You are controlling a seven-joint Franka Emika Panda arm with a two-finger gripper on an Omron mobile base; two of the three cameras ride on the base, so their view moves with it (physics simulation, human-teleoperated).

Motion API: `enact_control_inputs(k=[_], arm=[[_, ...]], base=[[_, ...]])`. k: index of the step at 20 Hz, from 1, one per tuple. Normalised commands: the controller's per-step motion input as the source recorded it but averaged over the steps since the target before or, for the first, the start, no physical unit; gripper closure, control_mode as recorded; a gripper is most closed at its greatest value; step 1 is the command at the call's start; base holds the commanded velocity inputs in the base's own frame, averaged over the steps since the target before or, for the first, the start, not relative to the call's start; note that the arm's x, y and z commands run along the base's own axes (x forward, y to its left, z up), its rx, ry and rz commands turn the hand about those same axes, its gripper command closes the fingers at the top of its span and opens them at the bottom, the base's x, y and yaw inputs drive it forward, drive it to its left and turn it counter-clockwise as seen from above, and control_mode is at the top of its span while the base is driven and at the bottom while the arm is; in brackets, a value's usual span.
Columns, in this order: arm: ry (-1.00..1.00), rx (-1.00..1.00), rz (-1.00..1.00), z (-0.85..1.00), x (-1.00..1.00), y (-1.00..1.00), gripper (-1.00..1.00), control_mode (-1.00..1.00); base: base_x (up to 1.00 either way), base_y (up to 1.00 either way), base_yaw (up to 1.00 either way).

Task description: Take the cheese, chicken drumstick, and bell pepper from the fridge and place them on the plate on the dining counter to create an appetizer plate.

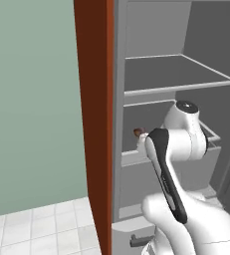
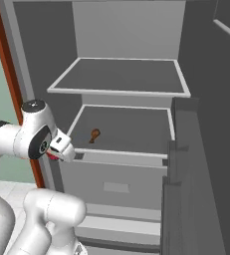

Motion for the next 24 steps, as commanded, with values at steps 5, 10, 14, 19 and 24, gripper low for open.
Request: enact_control_inputs(k=[5, 10, 14, 19, 24], arm=[[0.0, 0.0, 0.0, 0.0, 0.0, 0.0, 1.0, 1.0], [0.0, 0.0, 0.0, 0.0, 0.0, 0.0, 1.0, 1.0], [0.0, 0.0, 0.0, 0.0, 0.0, 0.0, 1.0, 1.0], [0.0, 0.0, 0.0, 0.0, 0.0, 0.0, 1.0, 1.0], [0.0, 0.0, 0.0, 0.0, 0.0, 0.0, 1.0, 1.0]], base=[[-1.0, 0.0, 0.15], [-0.86, 0.04, 0.78], [-0.24, 0.23, 1.0], [-0.2, 0.49, 0.96], [0.27, 0.46, 0.72]])
